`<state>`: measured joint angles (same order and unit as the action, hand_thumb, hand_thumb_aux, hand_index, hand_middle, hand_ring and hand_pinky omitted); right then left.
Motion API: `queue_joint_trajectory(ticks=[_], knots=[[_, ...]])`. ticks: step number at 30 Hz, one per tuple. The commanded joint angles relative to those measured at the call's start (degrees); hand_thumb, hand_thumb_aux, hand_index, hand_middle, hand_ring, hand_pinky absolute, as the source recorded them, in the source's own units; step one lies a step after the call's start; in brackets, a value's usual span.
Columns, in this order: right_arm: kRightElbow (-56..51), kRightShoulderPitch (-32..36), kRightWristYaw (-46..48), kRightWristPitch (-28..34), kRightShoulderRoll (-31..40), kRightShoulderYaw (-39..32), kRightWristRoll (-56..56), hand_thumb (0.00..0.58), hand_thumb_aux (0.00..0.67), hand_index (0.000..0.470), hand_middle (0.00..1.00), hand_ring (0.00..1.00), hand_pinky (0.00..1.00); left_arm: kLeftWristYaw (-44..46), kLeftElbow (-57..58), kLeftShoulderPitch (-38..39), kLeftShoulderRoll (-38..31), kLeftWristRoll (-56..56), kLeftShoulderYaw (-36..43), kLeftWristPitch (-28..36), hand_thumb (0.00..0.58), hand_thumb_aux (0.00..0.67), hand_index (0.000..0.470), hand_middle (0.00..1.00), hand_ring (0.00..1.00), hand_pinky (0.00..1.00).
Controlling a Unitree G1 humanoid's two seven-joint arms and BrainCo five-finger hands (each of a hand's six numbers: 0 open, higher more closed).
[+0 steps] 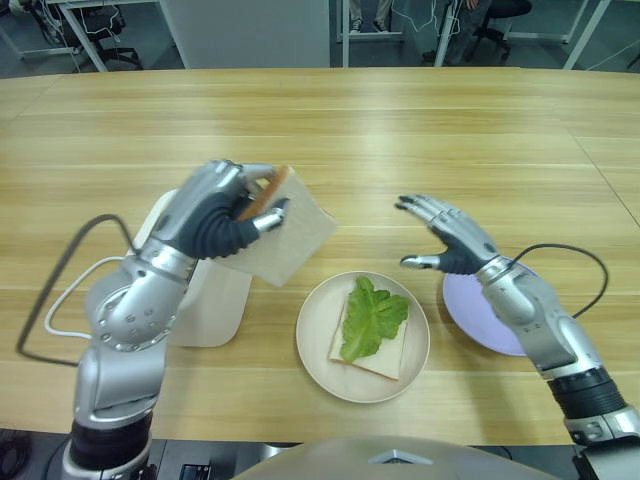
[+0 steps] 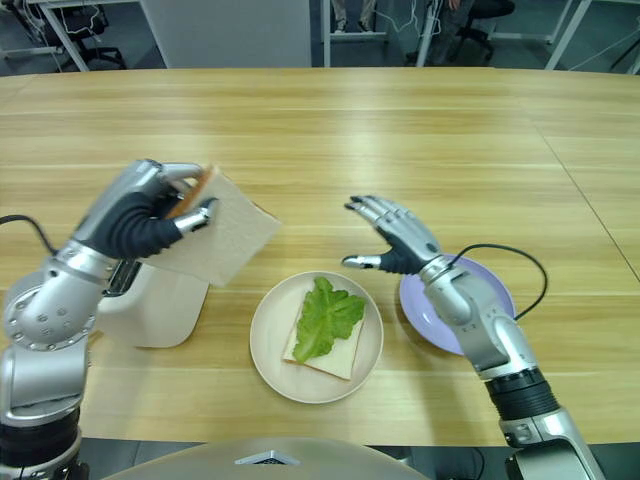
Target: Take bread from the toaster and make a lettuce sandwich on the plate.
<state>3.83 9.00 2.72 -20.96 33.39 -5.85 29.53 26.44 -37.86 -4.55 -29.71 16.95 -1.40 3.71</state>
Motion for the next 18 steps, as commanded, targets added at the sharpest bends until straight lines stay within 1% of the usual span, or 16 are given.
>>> queue_joint_trajectory(ticks=[1, 2, 4, 5, 8, 11, 14, 18], knots=[[2.6, -1.4, 5.7, -9.3, 4.6, 3.4, -12.4, 0.0, 0.0, 0.0, 0.0, 0.0, 0.0, 8.6, 8.6, -3.9, 0.0, -5.3, 9.9, -1.7, 0.58, 0.67, 0.46, 1.0, 1.0, 1.0], [3.4, -2.6, 9.1, -11.2, 6.8, 3.4, -16.0, 0.0, 0.0, 0.0, 0.0, 0.0, 0.0, 10.8, 11.8, -5.8, 0.0, -6.4, 11.9, -2.4, 0.58, 0.67, 0.46, 1.0, 1.0, 1.0], [6.0, -6.0, 17.1, -11.9, 11.7, 3.1, -24.9, 0.0, 0.0, 0.0, 0.0, 0.0, 0.0, 14.6, 18.7, -10.5, 0.1, -7.7, 15.3, -4.8, 0.58, 0.67, 0.46, 1.0, 1.0, 1.0], [7.4, -7.5, 20.0, -13.5, 13.8, 3.0, -28.3, 0.0, 0.0, 0.0, 0.0, 0.0, 0.0, 16.3, 21.5, -12.4, 0.2, -8.4, 16.7, -6.1, 0.58, 0.67, 0.46, 1.0, 1.0, 1.0], [13.8, -12.5, 27.4, -12.9, 18.9, 3.6, -37.3, 0.0, 0.0, 0.0, 0.0, 0.0, 0.0, 21.5, 29.9, -17.9, 1.9, -10.2, 21.2, -10.5, 0.58, 0.67, 0.46, 1.0, 1.0, 1.0], [20.2, -17.1, 33.8, -11.3, 23.0, 3.2, -44.0, 0.0, 0.0, 0.0, 0.0, 0.0, 0.0, 25.6, 37.0, -22.4, 4.5, -11.3, 24.9, -12.9, 0.58, 0.67, 0.46, 1.0, 1.0, 1.0], [25.2, -19.4, 38.5, -9.4, 24.1, 0.3, -48.1, 0.0, 0.0, 0.0, 0.0, 0.0, 0.0, 27.6, 44.0, -26.1, 6.5, -10.0, 27.5, -16.2, 0.58, 0.67, 0.46, 1.0, 1.0, 1.0], [26.4, -18.8, 41.7, -7.5, 21.0, -4.6, -46.6, 0.0, 0.0, 0.0, 0.0, 0.0, 0.0, 30.1, 51.3, -29.1, 9.5, -10.6, 29.6, -19.4, 0.58, 0.67, 0.46, 1.0, 1.0, 1.0]])
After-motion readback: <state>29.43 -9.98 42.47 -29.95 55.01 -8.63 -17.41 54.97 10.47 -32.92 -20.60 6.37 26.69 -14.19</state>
